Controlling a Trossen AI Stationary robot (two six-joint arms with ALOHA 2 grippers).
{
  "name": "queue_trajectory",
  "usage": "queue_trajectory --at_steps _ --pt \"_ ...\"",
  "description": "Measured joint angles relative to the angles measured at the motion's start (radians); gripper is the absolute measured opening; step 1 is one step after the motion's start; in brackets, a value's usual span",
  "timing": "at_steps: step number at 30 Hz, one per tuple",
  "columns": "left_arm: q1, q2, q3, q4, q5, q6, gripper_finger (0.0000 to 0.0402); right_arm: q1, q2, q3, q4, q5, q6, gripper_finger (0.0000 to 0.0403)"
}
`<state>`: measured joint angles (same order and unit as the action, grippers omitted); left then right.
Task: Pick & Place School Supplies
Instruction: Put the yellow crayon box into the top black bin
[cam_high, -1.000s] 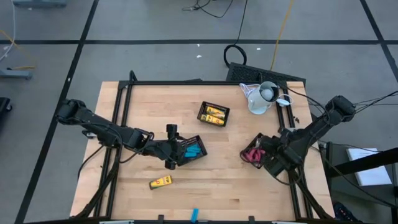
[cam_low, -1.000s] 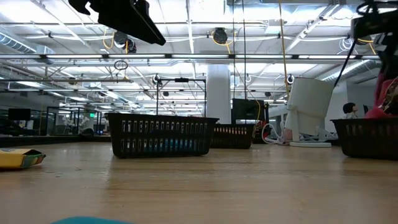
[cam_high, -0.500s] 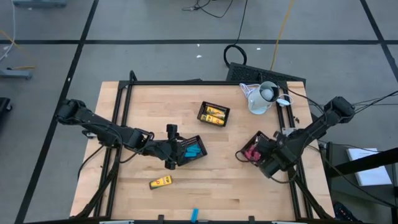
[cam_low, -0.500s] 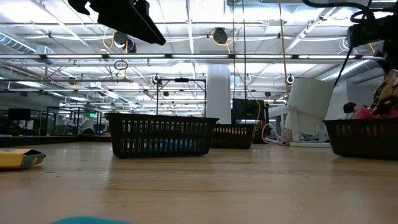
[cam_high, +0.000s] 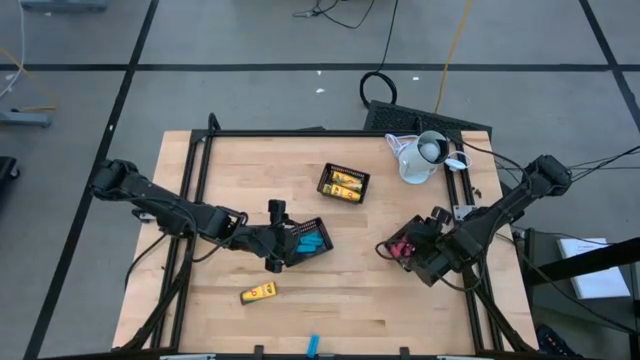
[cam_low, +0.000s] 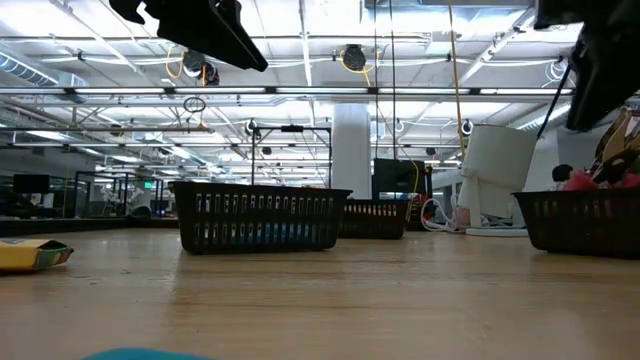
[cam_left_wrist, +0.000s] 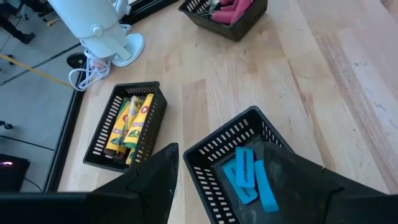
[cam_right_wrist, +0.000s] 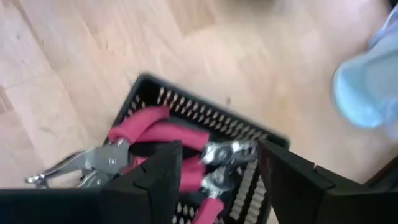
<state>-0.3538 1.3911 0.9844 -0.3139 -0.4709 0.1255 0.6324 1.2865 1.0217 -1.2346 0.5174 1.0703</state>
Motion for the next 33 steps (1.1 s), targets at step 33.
queue_trajectory --at_steps 33 --pt "-0.275 0.001 -0.14 -0.252 0.231 -0.788 0.0237 -0.189 0.101 -0.074 1.037 -0.182 -1.03 0.0192"
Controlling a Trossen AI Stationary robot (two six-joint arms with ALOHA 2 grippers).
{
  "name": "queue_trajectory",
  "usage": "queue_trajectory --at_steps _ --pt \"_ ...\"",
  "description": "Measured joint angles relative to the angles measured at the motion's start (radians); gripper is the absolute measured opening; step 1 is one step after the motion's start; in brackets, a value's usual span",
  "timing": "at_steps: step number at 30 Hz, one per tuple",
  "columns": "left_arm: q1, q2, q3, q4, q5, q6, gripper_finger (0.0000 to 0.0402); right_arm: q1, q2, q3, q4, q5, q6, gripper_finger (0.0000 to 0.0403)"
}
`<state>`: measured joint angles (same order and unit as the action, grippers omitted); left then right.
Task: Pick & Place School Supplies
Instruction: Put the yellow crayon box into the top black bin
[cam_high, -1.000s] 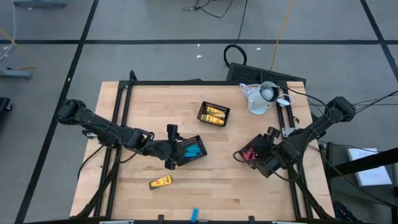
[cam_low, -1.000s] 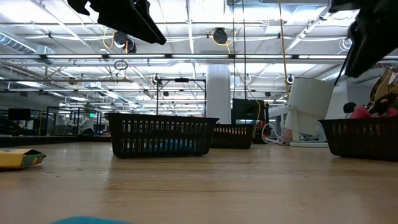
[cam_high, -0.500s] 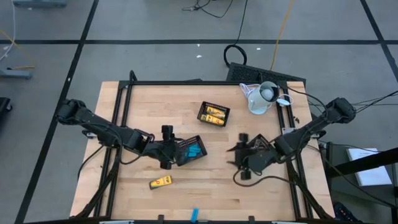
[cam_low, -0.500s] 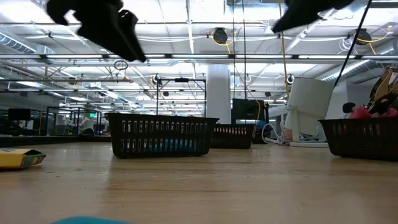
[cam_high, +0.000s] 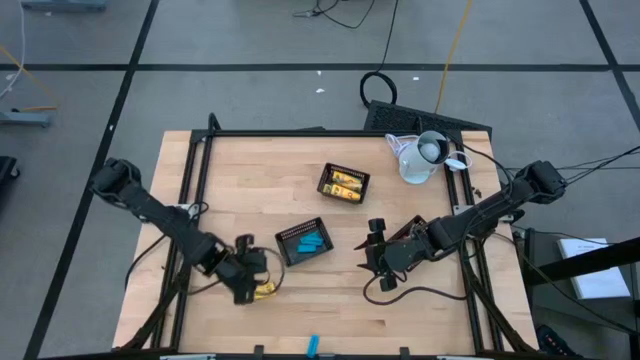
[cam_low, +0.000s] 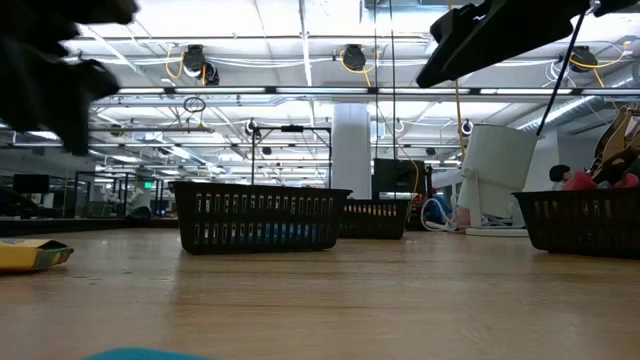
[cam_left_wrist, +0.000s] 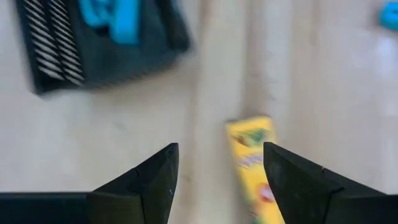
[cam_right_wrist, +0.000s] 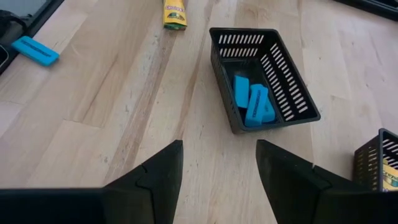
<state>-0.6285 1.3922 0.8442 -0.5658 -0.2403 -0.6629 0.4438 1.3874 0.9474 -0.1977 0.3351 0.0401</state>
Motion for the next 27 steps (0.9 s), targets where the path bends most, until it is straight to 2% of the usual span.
queue_trajectory --at_steps 6,11,16,22,25,27 --pt "-0.115 0.026 0.0 0.085 0.001 -0.193 0.0237 0.002 -0.001 0.0 0.0 0.002 0.0 0.0192" --pt "-0.145 0.124 0.0 0.095 0.03 -0.283 0.0238 0.01 -0.001 0.0 -0.001 0.002 0.006 0.0192" --pt "-0.135 0.224 0.0 0.09 0.07 -0.324 0.026 0.017 -0.001 0.0 -0.001 0.003 0.011 0.0192" --pt "-0.123 0.273 0.004 0.1 0.11 -0.335 0.0292 0.022 -0.001 0.0 -0.002 0.003 0.019 0.0192" --pt "-0.124 0.282 0.005 0.102 0.11 -0.338 0.0291 0.023 -0.001 0.0 -0.003 0.002 0.028 0.0192" --pt "-0.123 0.282 0.004 0.101 0.11 -0.338 0.0276 0.023 -0.001 0.0 -0.006 0.003 0.033 0.0192"
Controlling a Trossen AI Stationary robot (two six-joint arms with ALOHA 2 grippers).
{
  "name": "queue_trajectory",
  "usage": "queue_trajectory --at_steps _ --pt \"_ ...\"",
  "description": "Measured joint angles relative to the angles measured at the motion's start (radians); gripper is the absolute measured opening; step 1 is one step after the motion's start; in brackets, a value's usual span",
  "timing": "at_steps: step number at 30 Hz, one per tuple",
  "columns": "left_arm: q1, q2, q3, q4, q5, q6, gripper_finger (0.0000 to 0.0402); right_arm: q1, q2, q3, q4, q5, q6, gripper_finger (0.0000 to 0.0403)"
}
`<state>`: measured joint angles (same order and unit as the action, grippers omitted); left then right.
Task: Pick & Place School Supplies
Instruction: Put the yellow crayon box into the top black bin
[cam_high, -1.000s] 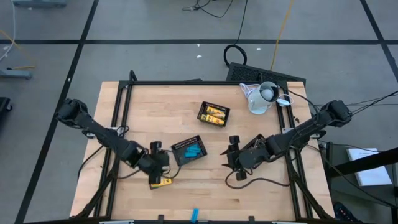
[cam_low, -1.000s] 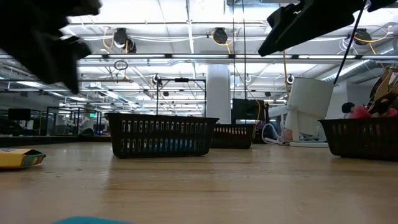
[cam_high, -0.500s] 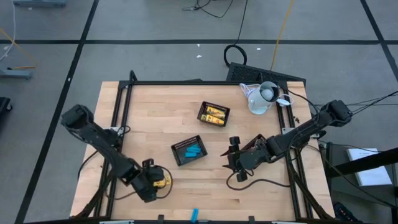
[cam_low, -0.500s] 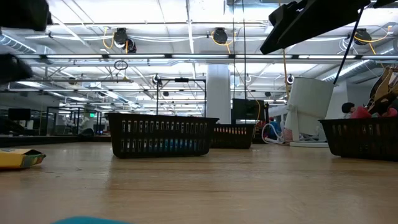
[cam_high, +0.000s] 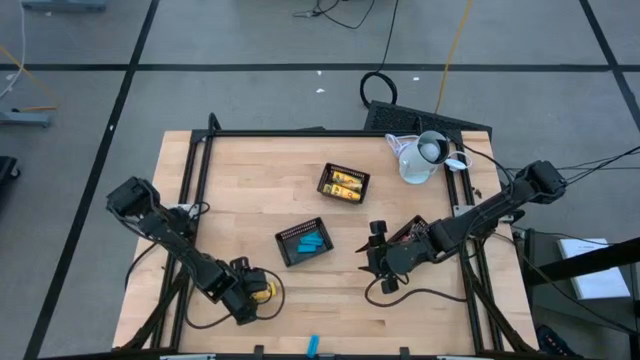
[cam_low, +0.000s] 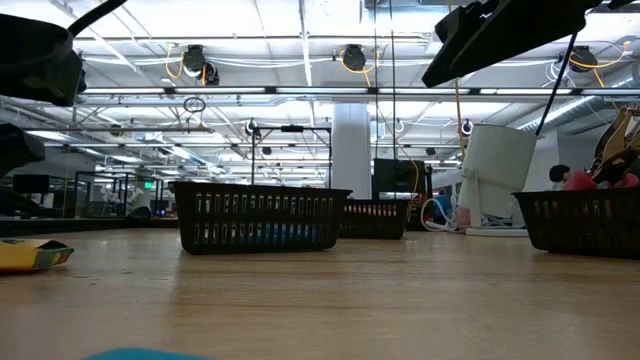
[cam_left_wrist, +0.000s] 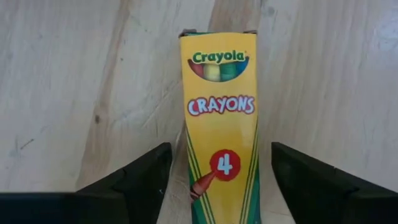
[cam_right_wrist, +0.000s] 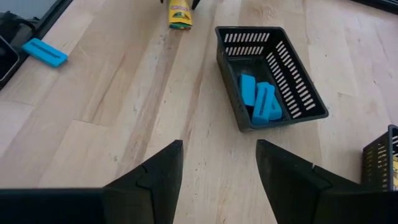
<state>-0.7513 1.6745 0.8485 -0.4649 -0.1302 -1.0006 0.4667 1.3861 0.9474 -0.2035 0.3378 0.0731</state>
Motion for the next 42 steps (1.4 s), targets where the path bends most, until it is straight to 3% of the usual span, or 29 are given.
queue_trajectory --at_steps 12,21,25,33,42 --pt "0.0 0.003 -0.003 0.006 -0.028 0.048 0.0072 0.0 0.0 0.0 0.0 0.0 0.001 0.0192" --pt "0.039 0.004 -0.001 0.002 0.024 0.128 0.0071 0.0 0.0 0.0 0.005 -0.004 -0.011 0.0192" --pt "0.072 -0.006 0.033 -0.084 0.038 0.172 0.0071 -0.007 0.0 0.0 0.026 -0.055 -0.037 0.0192" --pt "0.168 -0.034 0.196 -0.38 -0.051 0.285 0.0071 -0.071 0.07 0.002 0.136 -0.056 -0.117 0.0208" --pt "0.291 -0.036 0.287 -0.501 -0.099 0.444 0.0071 -0.156 0.151 0.001 0.276 -0.139 -0.219 0.0223"
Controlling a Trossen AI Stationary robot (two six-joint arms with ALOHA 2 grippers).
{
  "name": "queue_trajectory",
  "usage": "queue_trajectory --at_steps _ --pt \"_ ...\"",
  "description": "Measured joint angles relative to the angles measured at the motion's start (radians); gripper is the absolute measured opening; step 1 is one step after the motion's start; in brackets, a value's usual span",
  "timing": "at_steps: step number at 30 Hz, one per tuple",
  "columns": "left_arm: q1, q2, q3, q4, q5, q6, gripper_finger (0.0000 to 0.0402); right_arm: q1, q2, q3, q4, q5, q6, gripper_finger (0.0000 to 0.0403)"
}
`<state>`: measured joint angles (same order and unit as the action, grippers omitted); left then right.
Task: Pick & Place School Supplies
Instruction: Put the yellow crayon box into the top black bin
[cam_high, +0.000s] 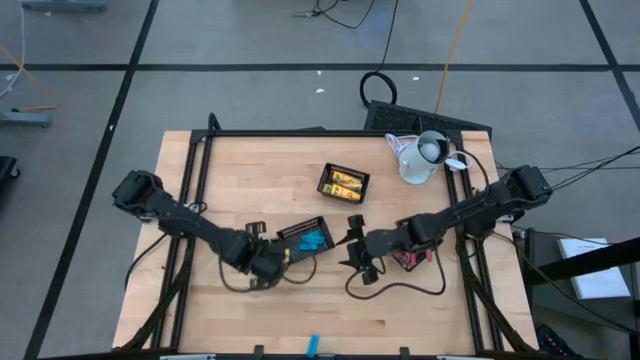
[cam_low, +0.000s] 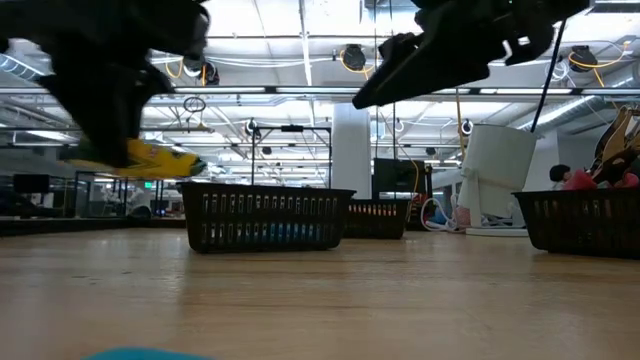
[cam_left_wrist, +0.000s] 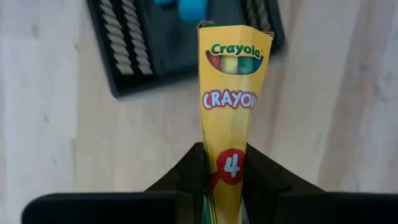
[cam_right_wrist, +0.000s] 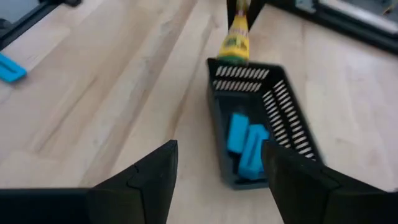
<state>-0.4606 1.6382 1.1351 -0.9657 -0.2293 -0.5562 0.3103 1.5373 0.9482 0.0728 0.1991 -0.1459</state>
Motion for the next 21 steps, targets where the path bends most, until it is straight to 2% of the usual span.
queue_trajectory --at_steps 13,18,21 --pt "0.191 -0.001 0.013 0.032 -0.018 0.226 0.0071 -0.058 -0.001 0.0 0.052 0.018 -0.113 0.0224" --pt "0.224 -0.002 0.083 0.031 -0.034 0.31 0.0071 -0.073 -0.001 -0.013 0.11 0.062 -0.204 0.0224" --pt "0.24 -0.002 0.14 0.032 -0.035 0.369 0.0071 -0.093 -0.001 -0.066 0.206 0.064 -0.241 0.0224"
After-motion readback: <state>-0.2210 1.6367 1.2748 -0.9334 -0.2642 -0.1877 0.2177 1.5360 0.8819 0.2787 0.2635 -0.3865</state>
